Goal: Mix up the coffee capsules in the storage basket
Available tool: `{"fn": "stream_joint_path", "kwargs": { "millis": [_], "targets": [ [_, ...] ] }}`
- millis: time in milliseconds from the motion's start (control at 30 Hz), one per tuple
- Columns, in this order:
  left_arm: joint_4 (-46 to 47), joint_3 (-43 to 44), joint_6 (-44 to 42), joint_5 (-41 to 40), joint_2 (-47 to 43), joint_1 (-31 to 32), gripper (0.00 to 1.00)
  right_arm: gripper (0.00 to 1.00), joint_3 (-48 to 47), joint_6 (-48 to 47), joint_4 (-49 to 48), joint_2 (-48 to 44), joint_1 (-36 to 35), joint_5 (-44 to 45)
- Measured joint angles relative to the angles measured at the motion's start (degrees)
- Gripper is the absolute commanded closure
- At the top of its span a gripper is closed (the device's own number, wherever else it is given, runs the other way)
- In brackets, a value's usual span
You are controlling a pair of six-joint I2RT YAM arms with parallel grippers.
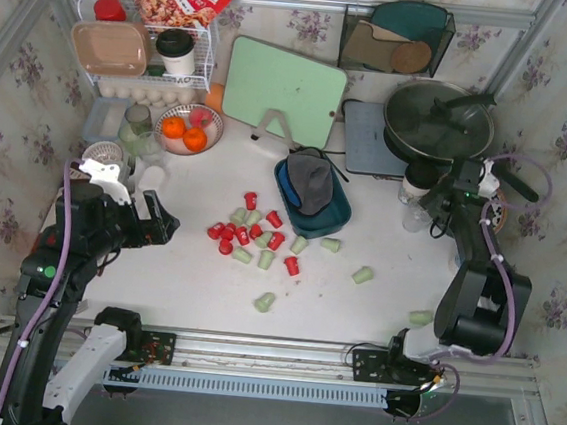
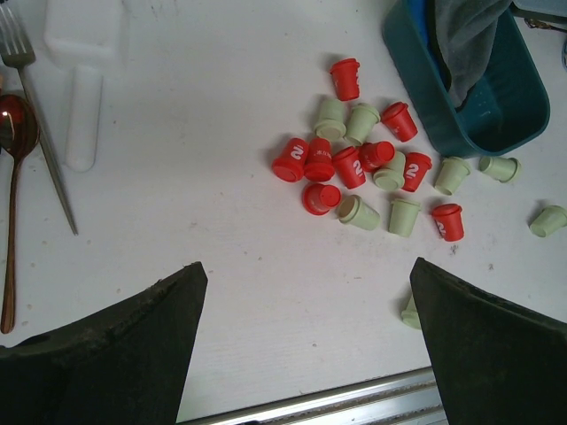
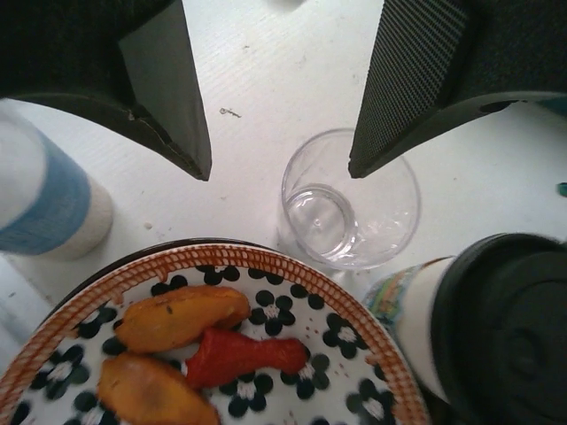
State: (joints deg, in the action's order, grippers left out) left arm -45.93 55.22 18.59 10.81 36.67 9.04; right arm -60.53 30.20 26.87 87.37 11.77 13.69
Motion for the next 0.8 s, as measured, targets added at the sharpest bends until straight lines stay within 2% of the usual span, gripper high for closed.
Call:
{"fn": "stream_joint_path", "kwargs": {
  "millis": [133,267,433,600,800],
  "targets": [
    [0.0,0.0,0.0,0.0,0.2,0.0,0.0,0.2,0.8,-3.0,-0.1,-7.7,-2.0,1.7],
    [0.0,0.0,0.0,0.2,0.4,0.0,0.0,0.2,2.5,-6.7,-2.0,-16.5,-6.4,2.4],
    [0.0,0.0,0.0,0.3,0.7,0.0,0.0,0.22,5.3,-10.5,-8.1,-24.2,-17.5,4.1],
    [0.4,-0.1,0.0,0.4,1.0,0.0,0.0,0.22,7.5,-15.7,-16.8,-23.3,-28.8,3.5],
    [1.0,-0.2,0.0,0.3,1.6,0.0,0.0,0.2,8.8,-27.0,-29.2,-12.7,-40.3,0.7]
  ]
}}
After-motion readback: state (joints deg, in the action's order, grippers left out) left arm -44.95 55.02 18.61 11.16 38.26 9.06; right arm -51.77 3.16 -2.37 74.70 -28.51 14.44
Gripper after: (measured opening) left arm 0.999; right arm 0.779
